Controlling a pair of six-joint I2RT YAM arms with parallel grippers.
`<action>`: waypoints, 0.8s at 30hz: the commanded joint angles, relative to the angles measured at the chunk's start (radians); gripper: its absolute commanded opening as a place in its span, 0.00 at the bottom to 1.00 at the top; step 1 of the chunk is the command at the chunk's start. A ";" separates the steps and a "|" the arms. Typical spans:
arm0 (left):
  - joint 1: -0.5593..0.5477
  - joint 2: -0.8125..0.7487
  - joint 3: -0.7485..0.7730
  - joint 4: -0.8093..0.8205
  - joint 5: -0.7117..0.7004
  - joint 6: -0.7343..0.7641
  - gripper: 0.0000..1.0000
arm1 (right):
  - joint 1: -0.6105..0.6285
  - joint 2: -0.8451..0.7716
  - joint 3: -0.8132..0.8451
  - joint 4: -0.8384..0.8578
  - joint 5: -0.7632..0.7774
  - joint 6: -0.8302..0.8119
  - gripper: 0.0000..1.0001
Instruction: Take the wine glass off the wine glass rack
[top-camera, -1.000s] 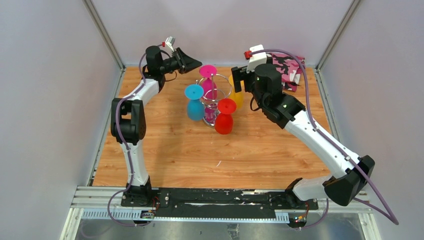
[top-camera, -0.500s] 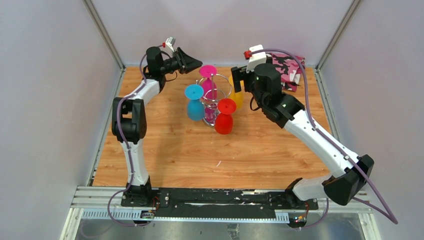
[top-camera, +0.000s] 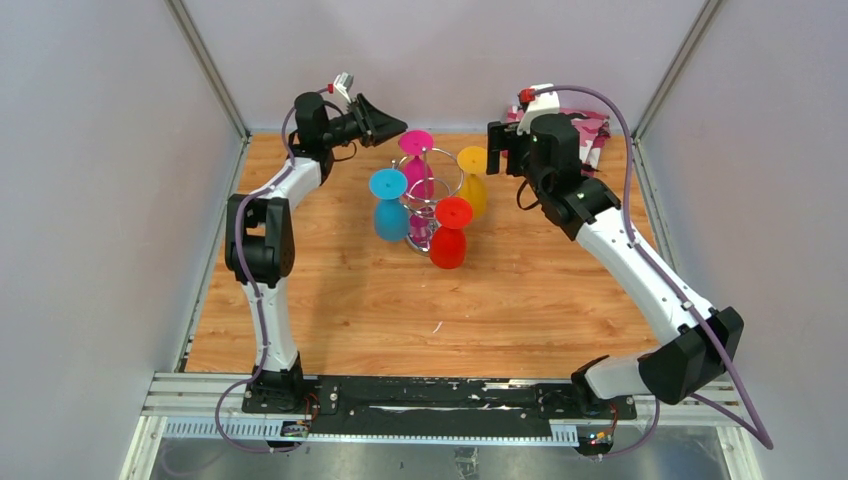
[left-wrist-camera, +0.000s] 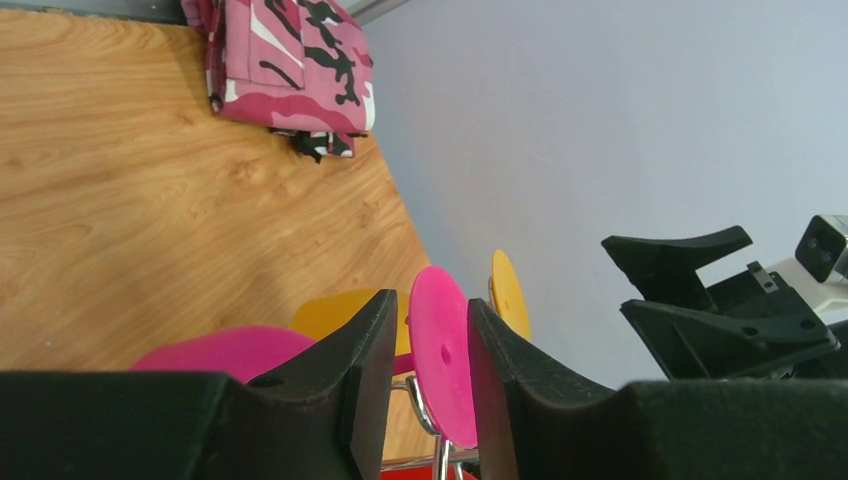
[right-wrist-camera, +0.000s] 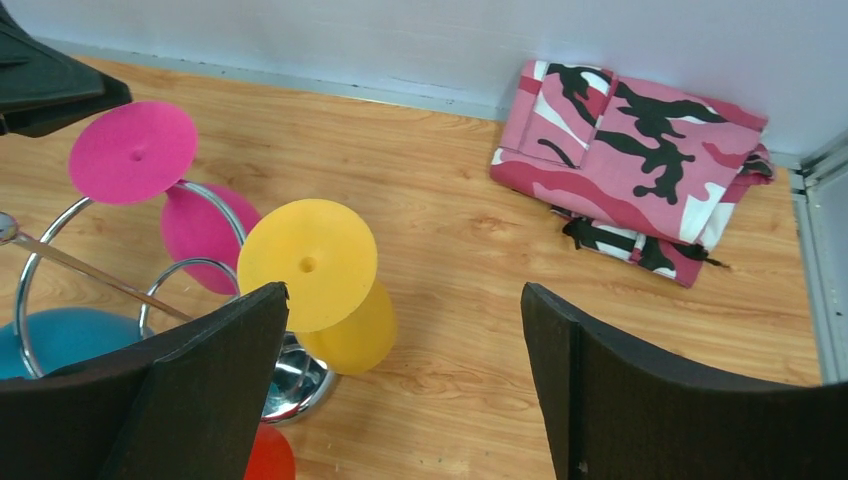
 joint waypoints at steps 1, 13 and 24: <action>-0.027 0.009 0.021 0.018 0.039 0.004 0.37 | -0.014 0.002 -0.013 -0.011 -0.053 0.037 0.91; -0.043 0.009 -0.009 0.020 0.053 0.020 0.26 | -0.033 -0.019 -0.041 0.012 -0.072 0.053 0.91; -0.043 0.030 -0.022 0.020 0.064 0.026 0.13 | -0.039 -0.033 -0.056 0.023 -0.074 0.062 0.90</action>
